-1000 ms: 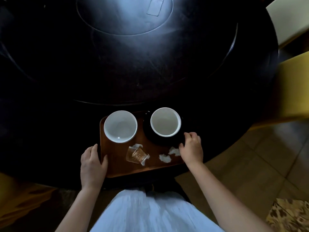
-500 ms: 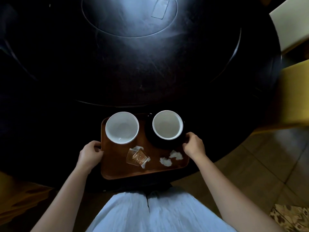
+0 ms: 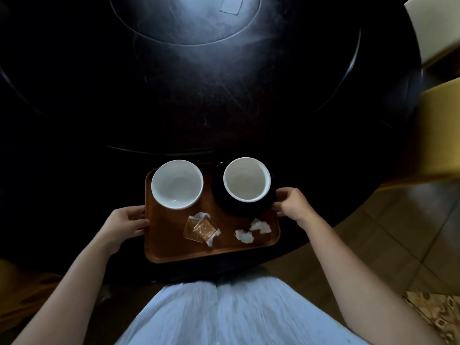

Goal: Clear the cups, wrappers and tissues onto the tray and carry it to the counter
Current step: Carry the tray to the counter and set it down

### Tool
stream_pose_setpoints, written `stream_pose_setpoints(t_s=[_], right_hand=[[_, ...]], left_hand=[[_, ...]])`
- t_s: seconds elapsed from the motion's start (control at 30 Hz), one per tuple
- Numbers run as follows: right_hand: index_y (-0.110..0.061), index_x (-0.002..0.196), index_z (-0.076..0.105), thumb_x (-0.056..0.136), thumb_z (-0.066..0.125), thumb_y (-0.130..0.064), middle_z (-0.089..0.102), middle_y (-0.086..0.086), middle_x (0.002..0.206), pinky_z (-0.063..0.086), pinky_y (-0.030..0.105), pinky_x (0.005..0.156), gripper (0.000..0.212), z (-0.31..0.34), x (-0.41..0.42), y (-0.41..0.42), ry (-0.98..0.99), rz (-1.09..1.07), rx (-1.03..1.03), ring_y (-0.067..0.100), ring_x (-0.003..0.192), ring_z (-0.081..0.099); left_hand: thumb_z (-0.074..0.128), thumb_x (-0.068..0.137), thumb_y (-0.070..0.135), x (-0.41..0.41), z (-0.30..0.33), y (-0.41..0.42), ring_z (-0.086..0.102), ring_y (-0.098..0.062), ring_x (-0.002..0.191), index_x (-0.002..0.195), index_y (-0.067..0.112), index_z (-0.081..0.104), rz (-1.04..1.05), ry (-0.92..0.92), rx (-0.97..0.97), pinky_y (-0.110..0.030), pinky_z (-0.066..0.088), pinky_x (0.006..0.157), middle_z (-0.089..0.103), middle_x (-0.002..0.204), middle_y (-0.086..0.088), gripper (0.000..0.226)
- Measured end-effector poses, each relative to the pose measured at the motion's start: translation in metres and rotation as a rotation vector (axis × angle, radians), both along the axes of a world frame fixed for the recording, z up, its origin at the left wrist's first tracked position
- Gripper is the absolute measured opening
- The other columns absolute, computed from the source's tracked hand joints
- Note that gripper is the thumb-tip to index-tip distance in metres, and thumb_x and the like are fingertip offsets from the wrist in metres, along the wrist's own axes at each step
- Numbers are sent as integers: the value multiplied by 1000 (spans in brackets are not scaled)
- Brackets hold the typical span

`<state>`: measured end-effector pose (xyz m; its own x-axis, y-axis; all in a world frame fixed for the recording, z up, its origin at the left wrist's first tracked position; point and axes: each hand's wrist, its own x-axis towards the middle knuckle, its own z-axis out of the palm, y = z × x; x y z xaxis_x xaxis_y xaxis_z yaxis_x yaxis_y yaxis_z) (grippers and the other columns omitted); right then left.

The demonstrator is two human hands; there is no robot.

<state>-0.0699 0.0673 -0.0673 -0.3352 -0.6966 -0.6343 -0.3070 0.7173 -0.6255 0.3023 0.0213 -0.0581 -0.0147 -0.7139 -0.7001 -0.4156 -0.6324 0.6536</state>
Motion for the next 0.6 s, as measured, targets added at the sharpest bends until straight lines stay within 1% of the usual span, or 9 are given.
stream_pose_setpoints(t_s=[0.03, 0.07, 0.1, 0.17, 0.23, 0.3, 0.4, 0.47, 0.6], right_hand=[[4, 110, 58, 77, 63, 12, 63, 19, 94, 57, 27, 54, 34, 2, 0, 0, -79, -18, -1, 26, 75, 63], [6, 112, 57, 78, 61, 14, 62, 18, 94, 55, 22, 50, 35, 5, -1, -1, -136, -20, 0, 22, 70, 62], [7, 113, 56, 79, 60, 14, 62, 17, 92, 54, 19, 49, 35, 7, -2, -1, -177, -12, 1, 19, 68, 62], [7, 112, 56, 79, 59, 14, 63, 13, 84, 55, 18, 49, 34, 8, -5, -1, -223, 2, 3, 15, 67, 62], [7, 110, 58, 79, 58, 15, 62, 7, 77, 54, 16, 48, 32, 8, -5, 0, -241, 7, -12, 11, 63, 63], [8, 108, 59, 79, 58, 16, 62, 6, 76, 54, 15, 49, 30, 8, -3, 2, -239, 6, -53, 11, 64, 62], [8, 107, 60, 80, 58, 15, 63, 6, 80, 53, 15, 50, 28, 9, -1, 7, -225, 4, -114, 13, 70, 61], [7, 105, 61, 80, 57, 15, 64, 8, 81, 54, 15, 51, 26, 11, -2, 11, -220, 6, -141, 12, 69, 64], [2, 102, 62, 81, 57, 16, 64, 4, 79, 54, 14, 51, 27, 21, -6, 21, -261, 4, -200, -2, 59, 67]], left_hand=[[53, 83, -10, 1, -1, 0, 62, -30, 96, 121, 2, 56, -5, 0, 0, -40, 52, 86, 66, 100, -13, 40], [53, 83, -10, 1, -1, -1, 62, -30, 98, 122, 2, 56, -12, 1, -2, -42, 49, 88, 66, 101, -13, 40], [53, 84, -10, 2, -1, -3, 62, -29, 98, 122, 2, 56, -17, 2, -6, -42, 48, 88, 66, 100, -12, 40], [53, 83, -10, 3, 0, -5, 63, -25, 92, 121, 2, 57, -34, 3, -24, -35, 52, 83, 68, 94, -6, 39], [54, 83, -9, 4, 4, -5, 65, -18, 87, 116, 8, 60, -53, 9, -52, -23, 56, 72, 73, 82, 4, 37], [54, 84, -8, 2, 7, -3, 65, -14, 86, 113, 13, 61, -78, 9, -93, -14, 55, 65, 74, 78, 5, 37], [53, 84, -8, -1, 8, 1, 64, -12, 84, 117, 8, 59, -77, 7, -143, -11, 53, 63, 69, 89, 0, 37], [53, 84, -9, -2, 8, 4, 64, -8, 80, 116, 9, 59, -75, 19, -158, -11, 53, 62, 68, 90, 0, 38], [54, 83, -8, 3, 11, 6, 68, -9, 79, 113, 13, 61, -71, 78, -152, -14, 55, 67, 70, 92, -2, 37]])
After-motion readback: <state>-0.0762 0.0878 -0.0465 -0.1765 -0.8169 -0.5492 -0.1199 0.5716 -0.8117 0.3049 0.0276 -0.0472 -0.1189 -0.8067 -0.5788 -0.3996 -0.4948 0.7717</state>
